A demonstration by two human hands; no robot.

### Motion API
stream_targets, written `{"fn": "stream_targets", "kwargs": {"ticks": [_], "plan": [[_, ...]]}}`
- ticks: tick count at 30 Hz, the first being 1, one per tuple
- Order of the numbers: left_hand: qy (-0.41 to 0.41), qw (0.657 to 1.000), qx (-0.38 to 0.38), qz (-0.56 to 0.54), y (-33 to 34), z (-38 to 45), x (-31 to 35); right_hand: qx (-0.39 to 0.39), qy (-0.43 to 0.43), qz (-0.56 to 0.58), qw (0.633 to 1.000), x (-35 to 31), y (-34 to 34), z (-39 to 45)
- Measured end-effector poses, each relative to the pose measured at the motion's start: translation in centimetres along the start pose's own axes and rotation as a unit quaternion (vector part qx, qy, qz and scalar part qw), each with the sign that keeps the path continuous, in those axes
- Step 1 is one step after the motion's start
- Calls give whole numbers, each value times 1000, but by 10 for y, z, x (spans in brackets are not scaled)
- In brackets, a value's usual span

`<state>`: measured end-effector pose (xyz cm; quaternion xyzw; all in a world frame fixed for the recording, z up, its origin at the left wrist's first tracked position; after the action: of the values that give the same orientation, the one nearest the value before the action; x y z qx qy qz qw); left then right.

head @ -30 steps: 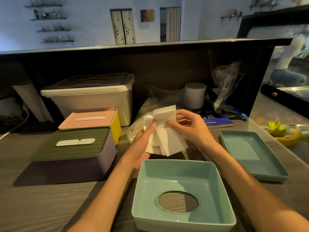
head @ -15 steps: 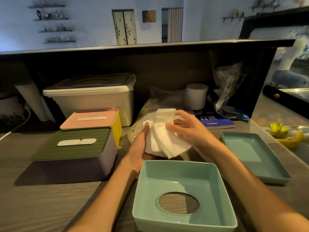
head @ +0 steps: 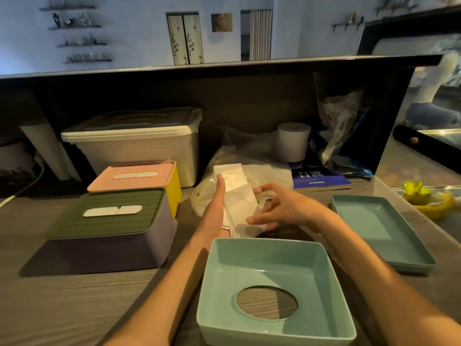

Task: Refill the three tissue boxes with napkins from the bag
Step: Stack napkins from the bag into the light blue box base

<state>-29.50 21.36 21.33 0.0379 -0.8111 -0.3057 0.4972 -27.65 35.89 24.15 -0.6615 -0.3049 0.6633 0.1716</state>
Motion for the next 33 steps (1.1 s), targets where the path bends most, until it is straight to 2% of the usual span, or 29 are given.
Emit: {"fn": "stream_targets", "kwargs": {"ticks": [7,10,14,16,20,22,25,29,31,33], "plan": [[43,997,-15,-62,-8,0,10,16,-8,26,1000,-1,-3,3],[58,997,6,-55,-16,1,14,44,-66,25,997,-3,-19,2],[54,997,-5,-54,-14,-2,17,116,-171,134,969,-17,-39,-8],[42,998,-12,-40,-15,-3,16,104,-199,166,960,-28,-42,-15],[-17,999,-13,27,-14,-8,5,30,-213,205,955,-38,-31,-21],[-32,998,-30,42,-6,-12,2,48,-226,154,961,-39,-21,-16],[-22,994,-76,77,2,-13,0,122,-241,-12,963,-40,-14,-10],[-26,984,-107,139,10,-23,-3,206,-292,-3,934,-40,-21,-10],[-23,976,-101,190,8,-22,-3,259,-262,-19,930,-34,-30,-8],[-21,969,-104,225,8,-21,-3,248,-212,-37,944,-26,-32,-3]]}}
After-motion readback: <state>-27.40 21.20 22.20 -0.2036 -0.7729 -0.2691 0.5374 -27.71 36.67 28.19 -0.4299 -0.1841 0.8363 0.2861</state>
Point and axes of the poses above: each hand's wrist, its own z-axis towards the middle knuckle, its own y-axis out of the palm, x = y × z, the point moved 6 cm from there along z, towards the middle knuckle, and after that the axes turned 9 degrees about -y, right-handed, at the moved point
